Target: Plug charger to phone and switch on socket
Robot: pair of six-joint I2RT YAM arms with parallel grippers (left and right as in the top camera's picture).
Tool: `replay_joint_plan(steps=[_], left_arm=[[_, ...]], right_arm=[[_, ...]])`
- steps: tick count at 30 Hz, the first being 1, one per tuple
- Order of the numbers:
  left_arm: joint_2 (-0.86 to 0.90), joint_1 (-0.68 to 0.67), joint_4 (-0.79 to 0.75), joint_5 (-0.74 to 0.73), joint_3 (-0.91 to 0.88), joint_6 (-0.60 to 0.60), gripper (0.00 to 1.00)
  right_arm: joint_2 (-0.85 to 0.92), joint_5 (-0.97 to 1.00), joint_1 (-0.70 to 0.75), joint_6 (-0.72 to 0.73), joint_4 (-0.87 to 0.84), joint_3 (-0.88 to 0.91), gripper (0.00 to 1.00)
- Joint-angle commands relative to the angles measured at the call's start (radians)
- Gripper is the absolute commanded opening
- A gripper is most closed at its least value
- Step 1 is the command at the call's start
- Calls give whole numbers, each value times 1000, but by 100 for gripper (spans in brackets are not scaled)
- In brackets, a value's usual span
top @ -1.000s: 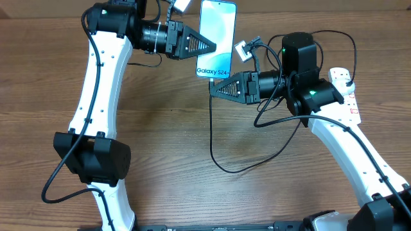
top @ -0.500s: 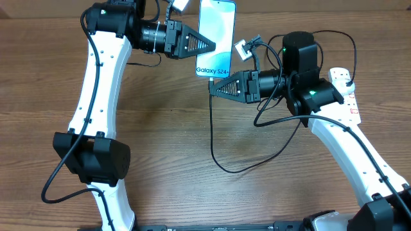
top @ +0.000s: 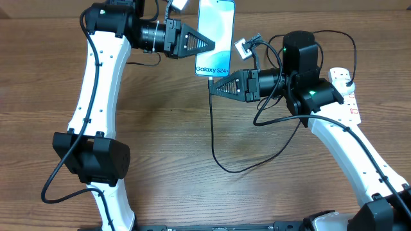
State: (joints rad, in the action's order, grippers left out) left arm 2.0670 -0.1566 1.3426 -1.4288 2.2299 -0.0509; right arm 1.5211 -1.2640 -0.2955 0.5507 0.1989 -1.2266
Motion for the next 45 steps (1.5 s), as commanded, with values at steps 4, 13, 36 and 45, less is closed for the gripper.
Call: replay_joint_plan(steps=[4,13,36,45], left_arm=[[-8,-13,11,-4,9,6,4],[-8,-5,-19,-5,9,51,4],[-8,25,-100,-82,9,99,4],[-8,33,-128,-80,9,100,4]], right_arm=[[-27,79,10,3,-37,-32,4],[-27,97,-13,3,-34,-32,4],[-27,106,-21,32,-49,-32,4],[-27,72,-21,60,-97,-32,4]])
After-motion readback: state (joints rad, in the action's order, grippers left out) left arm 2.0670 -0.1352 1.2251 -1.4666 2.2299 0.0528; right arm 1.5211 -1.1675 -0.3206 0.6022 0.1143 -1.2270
